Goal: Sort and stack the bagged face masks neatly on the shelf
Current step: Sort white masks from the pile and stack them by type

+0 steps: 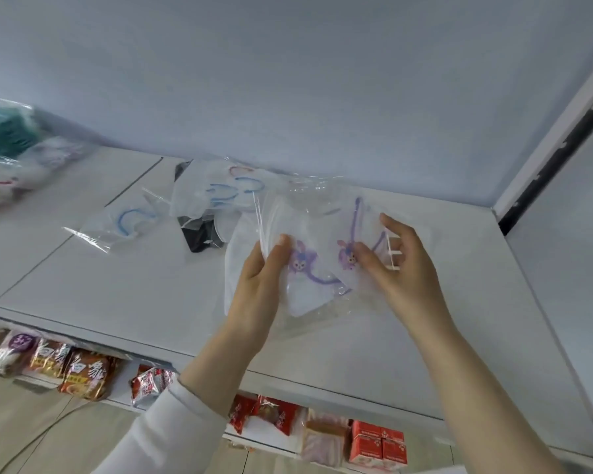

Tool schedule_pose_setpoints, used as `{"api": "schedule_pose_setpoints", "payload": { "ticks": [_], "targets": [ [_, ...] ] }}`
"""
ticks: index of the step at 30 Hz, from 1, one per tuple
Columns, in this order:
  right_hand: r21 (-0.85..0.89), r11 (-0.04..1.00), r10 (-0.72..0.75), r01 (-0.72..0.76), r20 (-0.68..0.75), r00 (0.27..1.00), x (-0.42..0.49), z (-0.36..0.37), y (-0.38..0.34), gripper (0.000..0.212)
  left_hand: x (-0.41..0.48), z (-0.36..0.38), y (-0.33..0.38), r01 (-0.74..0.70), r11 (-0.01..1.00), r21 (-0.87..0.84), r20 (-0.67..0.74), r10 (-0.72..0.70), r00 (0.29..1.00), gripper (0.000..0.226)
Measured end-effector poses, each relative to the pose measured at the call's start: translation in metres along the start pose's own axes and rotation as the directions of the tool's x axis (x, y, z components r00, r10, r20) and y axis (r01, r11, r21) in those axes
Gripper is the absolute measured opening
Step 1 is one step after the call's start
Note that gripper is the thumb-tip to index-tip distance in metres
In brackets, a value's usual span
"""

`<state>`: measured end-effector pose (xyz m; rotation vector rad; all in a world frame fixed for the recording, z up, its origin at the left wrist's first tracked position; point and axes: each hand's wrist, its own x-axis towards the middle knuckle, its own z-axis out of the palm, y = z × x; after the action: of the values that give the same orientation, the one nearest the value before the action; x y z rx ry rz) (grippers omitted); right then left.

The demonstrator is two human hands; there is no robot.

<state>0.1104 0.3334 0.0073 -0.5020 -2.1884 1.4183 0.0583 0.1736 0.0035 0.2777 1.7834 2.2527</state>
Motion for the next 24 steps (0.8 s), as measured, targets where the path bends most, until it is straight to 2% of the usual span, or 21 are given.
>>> {"api": "schedule_pose_setpoints", "payload": {
  "ticks": [3,7,10,12,15,18,24],
  "targets": [
    [-0.027,0.996,0.087,-0.09,-0.078,0.993,-0.01,0.034,0.0,0.057,-0.004,-0.007,-0.002,-0.076,0.997,-0.015,-0.105,0.074,0.992,0.03],
    [-0.106,0.994,0.016,-0.02,-0.033,0.999,-0.021,0.081,-0.021,0.06,-0.004,-0.032,0.006,-0.172,0.985,0.016,-0.132,0.173,0.976,0.026],
    [-0.153,0.98,-0.112,0.126,0.098,0.989,-0.011,0.109,-0.036,0.039,0.008,-0.073,0.021,-0.202,0.975,0.094,-0.161,0.216,0.963,0.021],
    [-0.121,0.962,-0.237,0.245,0.075,0.969,0.005,0.12,-0.042,0.029,0.023,-0.115,0.032,-0.17,0.981,0.094,-0.242,0.188,0.952,0.015],
    [-0.154,0.961,-0.222,0.229,0.062,0.973,0.032,0.14,-0.054,0.014,0.052,-0.197,0.054,-0.174,0.985,0.003,-0.429,0.159,0.889,0.013],
    [-0.271,0.944,-0.164,0.19,0.113,0.98,0.054,0.163,-0.053,0.031,0.074,-0.255,0.073,-0.215,0.976,-0.034,-0.515,0.167,0.841,0.013],
    [-0.54,0.814,-0.098,0.213,0.235,0.967,0.09,0.212,-0.049,0.067,0.121,-0.301,0.073,-0.165,0.982,-0.087,-0.454,0.109,0.884,0.014]
  ]
}}
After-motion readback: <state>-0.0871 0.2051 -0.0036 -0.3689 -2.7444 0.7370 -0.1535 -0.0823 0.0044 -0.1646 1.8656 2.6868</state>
